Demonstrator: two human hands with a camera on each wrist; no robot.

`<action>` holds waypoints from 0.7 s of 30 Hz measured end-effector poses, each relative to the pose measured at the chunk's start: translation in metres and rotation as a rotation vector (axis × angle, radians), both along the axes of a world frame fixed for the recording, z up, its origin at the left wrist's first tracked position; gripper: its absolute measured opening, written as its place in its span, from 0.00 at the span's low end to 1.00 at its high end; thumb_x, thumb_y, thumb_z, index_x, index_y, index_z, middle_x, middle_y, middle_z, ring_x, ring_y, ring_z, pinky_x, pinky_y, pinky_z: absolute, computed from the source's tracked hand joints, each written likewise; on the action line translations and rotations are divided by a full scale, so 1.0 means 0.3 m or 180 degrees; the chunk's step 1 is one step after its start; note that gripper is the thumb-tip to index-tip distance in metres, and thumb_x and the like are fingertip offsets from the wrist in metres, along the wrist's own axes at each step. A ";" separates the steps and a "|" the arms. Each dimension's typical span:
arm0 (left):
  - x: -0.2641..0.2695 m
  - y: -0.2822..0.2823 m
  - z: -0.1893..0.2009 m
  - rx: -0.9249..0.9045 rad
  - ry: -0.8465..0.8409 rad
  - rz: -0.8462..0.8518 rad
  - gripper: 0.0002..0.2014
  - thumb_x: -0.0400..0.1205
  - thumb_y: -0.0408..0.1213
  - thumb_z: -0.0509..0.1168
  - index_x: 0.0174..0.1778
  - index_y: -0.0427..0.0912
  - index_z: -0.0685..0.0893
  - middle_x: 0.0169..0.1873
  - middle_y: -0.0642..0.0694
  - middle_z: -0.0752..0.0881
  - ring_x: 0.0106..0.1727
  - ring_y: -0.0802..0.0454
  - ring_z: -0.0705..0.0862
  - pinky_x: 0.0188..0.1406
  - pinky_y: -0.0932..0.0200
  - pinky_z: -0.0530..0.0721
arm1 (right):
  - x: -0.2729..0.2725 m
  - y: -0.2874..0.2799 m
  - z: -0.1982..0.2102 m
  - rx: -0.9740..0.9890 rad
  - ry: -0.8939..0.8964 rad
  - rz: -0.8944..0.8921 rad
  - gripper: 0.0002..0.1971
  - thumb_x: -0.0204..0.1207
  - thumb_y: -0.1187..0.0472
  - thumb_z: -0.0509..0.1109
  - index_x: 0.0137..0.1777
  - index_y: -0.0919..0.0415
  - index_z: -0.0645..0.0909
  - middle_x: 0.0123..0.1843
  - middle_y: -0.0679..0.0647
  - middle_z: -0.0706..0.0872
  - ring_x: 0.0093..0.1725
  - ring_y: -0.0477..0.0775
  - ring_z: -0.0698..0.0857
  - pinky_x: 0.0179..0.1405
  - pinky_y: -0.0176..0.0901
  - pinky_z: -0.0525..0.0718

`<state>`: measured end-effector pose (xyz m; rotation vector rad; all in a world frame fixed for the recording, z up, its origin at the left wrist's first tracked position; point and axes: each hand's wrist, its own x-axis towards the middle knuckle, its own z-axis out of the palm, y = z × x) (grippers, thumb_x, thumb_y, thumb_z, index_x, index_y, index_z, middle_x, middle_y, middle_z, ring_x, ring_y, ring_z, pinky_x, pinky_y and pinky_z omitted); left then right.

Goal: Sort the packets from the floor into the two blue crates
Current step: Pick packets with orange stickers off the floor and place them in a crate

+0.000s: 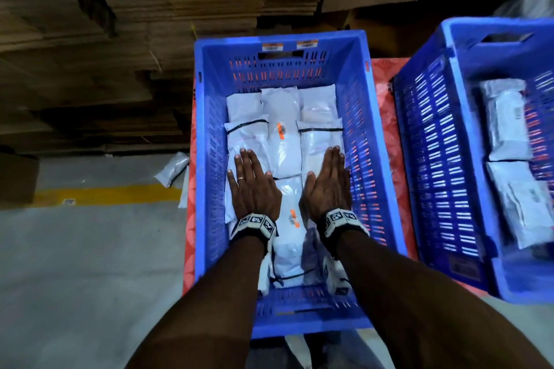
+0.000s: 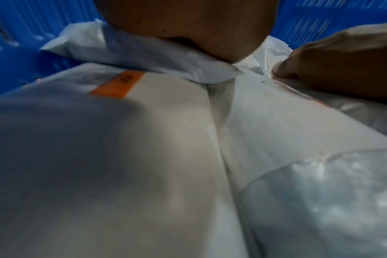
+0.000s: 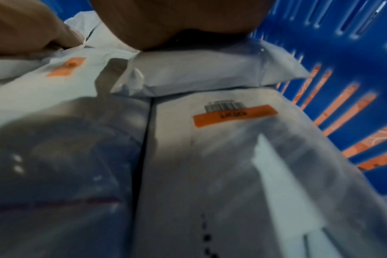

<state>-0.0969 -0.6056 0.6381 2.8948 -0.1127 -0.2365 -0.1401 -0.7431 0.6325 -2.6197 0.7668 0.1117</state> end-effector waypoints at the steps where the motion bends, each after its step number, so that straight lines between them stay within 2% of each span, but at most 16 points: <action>1: 0.002 0.003 -0.001 0.0001 0.0028 -0.0013 0.32 0.85 0.45 0.45 0.84 0.34 0.61 0.84 0.37 0.62 0.85 0.41 0.61 0.82 0.38 0.58 | 0.000 -0.001 0.000 0.0027 -0.0006 0.0000 0.37 0.82 0.51 0.55 0.87 0.63 0.45 0.88 0.58 0.48 0.87 0.57 0.49 0.85 0.54 0.49; 4: 0.013 0.006 0.029 -0.0165 0.0090 0.0049 0.32 0.86 0.46 0.44 0.86 0.35 0.57 0.85 0.39 0.58 0.86 0.43 0.56 0.84 0.39 0.54 | 0.004 -0.006 0.023 0.0135 -0.0095 -0.0056 0.37 0.82 0.51 0.58 0.86 0.65 0.49 0.88 0.60 0.51 0.86 0.58 0.51 0.85 0.52 0.49; 6: 0.029 0.003 0.069 -0.0428 0.0109 0.0175 0.31 0.86 0.46 0.44 0.86 0.36 0.56 0.86 0.41 0.57 0.87 0.44 0.54 0.84 0.42 0.53 | 0.015 -0.016 0.054 0.0110 -0.0256 -0.0099 0.34 0.82 0.52 0.59 0.84 0.68 0.57 0.85 0.63 0.61 0.84 0.61 0.59 0.84 0.51 0.54; 9: 0.064 0.009 0.142 -0.0759 -0.0024 0.0225 0.27 0.88 0.41 0.50 0.84 0.35 0.61 0.84 0.40 0.62 0.86 0.43 0.58 0.83 0.42 0.59 | 0.044 -0.031 0.111 0.0181 -0.0652 -0.0257 0.24 0.81 0.59 0.59 0.75 0.70 0.70 0.72 0.66 0.76 0.73 0.64 0.73 0.75 0.51 0.69; 13: 0.090 0.014 0.249 -0.0926 -0.0157 0.0128 0.25 0.88 0.40 0.52 0.81 0.33 0.66 0.80 0.37 0.69 0.83 0.39 0.64 0.79 0.43 0.64 | 0.074 -0.047 0.220 0.0310 -0.1179 -0.0339 0.15 0.80 0.62 0.56 0.59 0.65 0.81 0.56 0.64 0.84 0.58 0.67 0.81 0.62 0.52 0.76; 15: 0.094 0.020 0.296 -0.0976 -0.0278 0.0040 0.25 0.86 0.42 0.52 0.76 0.33 0.73 0.75 0.34 0.75 0.78 0.36 0.71 0.74 0.42 0.71 | 0.085 -0.059 0.285 0.0419 -0.1210 -0.0332 0.14 0.80 0.60 0.55 0.52 0.64 0.82 0.51 0.65 0.86 0.53 0.69 0.83 0.56 0.55 0.78; 17: 0.091 0.040 0.336 -0.1071 -0.0528 -0.0057 0.20 0.83 0.43 0.55 0.64 0.36 0.83 0.64 0.35 0.82 0.66 0.34 0.81 0.64 0.42 0.79 | 0.088 -0.065 0.350 0.0446 -0.1070 -0.0500 0.13 0.84 0.57 0.55 0.53 0.63 0.80 0.48 0.70 0.86 0.50 0.72 0.84 0.47 0.57 0.79; 19: 0.097 0.061 0.384 -0.1147 -0.0567 -0.0124 0.15 0.82 0.42 0.58 0.52 0.39 0.87 0.58 0.39 0.84 0.59 0.35 0.83 0.57 0.44 0.82 | 0.074 -0.064 0.407 0.0395 -0.1003 -0.0629 0.12 0.85 0.56 0.56 0.54 0.62 0.78 0.47 0.73 0.86 0.48 0.75 0.83 0.41 0.58 0.77; 21: 0.103 0.082 0.443 -0.1088 -0.0469 -0.0216 0.12 0.82 0.42 0.60 0.49 0.42 0.87 0.56 0.42 0.84 0.59 0.37 0.81 0.54 0.44 0.83 | 0.050 -0.054 0.450 0.0390 -0.1081 -0.0741 0.12 0.84 0.55 0.56 0.53 0.60 0.78 0.45 0.74 0.85 0.46 0.76 0.83 0.39 0.59 0.77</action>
